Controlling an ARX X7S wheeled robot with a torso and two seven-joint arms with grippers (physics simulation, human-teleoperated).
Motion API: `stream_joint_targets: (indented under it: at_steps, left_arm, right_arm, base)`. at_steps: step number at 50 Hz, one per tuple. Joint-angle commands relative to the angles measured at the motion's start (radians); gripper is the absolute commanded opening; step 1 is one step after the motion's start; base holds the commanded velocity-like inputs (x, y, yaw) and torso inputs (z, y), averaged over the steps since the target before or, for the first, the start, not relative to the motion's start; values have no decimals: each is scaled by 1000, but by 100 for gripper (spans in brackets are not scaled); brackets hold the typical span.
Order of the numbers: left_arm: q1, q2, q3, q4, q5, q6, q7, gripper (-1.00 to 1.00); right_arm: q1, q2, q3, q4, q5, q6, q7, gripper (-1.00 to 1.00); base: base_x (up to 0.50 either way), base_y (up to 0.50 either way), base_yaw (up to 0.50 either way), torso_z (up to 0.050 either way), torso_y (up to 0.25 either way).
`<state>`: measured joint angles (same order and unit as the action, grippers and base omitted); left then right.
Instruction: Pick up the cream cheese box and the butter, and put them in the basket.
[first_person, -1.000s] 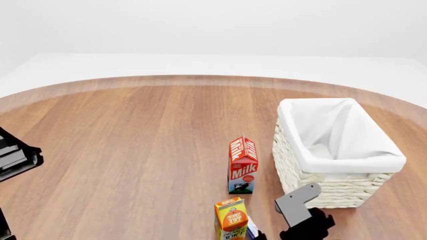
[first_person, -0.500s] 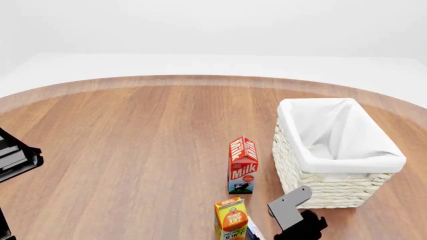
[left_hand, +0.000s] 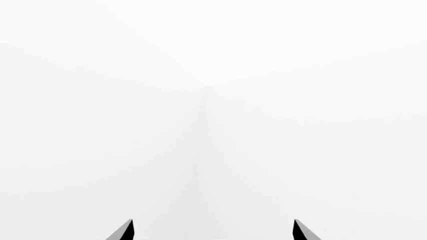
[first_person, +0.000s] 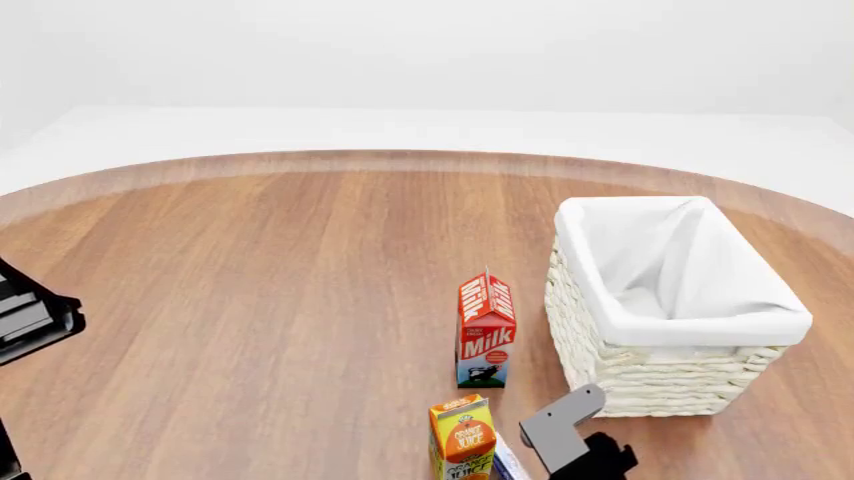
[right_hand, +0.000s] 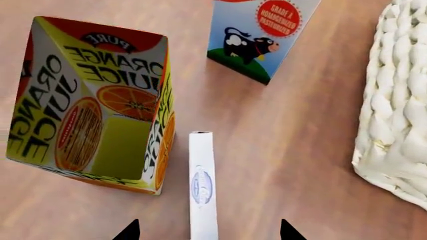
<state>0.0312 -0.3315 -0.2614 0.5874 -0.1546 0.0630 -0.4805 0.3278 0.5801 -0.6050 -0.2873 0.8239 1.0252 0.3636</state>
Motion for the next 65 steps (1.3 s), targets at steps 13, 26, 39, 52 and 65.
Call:
stream_joint_targets:
  at_steps: [13, 26, 39, 52, 65]
  left_arm:
    - [3, 16, -22, -8, 4, 7, 21, 100]
    - [5, 12, -24, -10, -1, 9, 18, 100]
    - [5, 9, -19, -7, -1, 6, 15, 100]
    - [7, 6, -17, -6, 0, 6, 10, 100]
    - [10, 3, -17, -11, -1, 11, 7, 100]
  right_arm:
    - [-1, -35, 1, 31, -41, -30, -32, 100]
    - [-4, -52, -34, 50, -59, -40, -42, 100]
    - [-6, -47, -33, 66, -62, -49, -43, 100]
    - [-12, -46, -36, 83, -69, -64, -45, 100]
    - [-5, -59, -66, 114, -94, -82, -59, 100]
  base:
    - [0, 0, 0, 0, 0]
    - [0, 0, 0, 0, 0]
    - [0, 0, 0, 0, 0]
    - [0, 0, 0, 0, 0]
    - [0, 0, 0, 0, 0]
